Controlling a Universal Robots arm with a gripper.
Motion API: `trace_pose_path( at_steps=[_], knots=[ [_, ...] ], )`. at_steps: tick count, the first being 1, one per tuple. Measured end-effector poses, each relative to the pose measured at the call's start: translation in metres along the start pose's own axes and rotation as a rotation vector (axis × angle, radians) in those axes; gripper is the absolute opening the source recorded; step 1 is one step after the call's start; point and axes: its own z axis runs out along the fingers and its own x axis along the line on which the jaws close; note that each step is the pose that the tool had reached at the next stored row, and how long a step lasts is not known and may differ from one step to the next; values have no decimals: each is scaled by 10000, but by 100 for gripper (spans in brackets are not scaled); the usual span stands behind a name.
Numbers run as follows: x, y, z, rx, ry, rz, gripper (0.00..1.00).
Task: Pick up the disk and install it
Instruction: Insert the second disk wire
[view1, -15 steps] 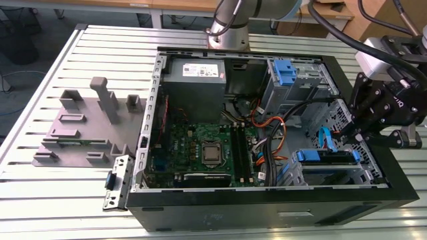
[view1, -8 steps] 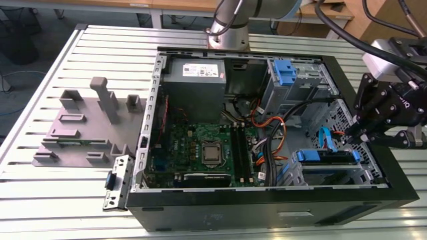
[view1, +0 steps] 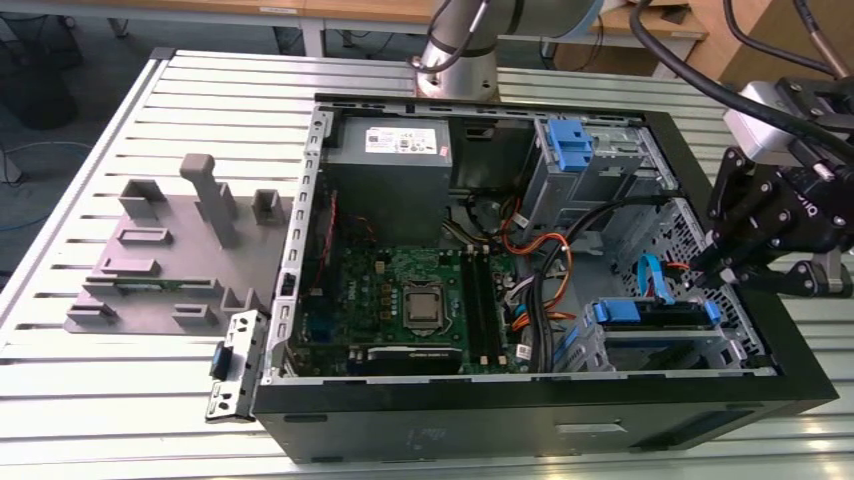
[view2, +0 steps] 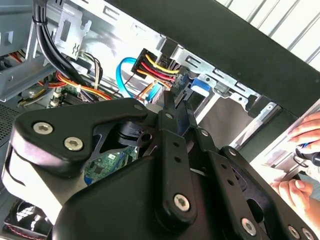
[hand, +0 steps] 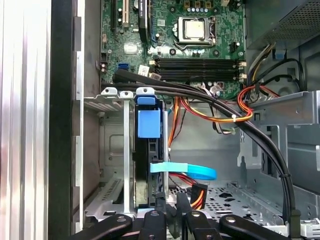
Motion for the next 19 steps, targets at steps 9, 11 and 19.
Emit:
trace_pose_path(
  at_steps=[9, 11, 19],
  knots=[
    [-30, -45, 28, 0, 2, 1, 23],
    [-32, -68, 34, 0, 3, 1, 23],
    [-40, -167, 73, 0, 3, 0, 23]
  ],
)
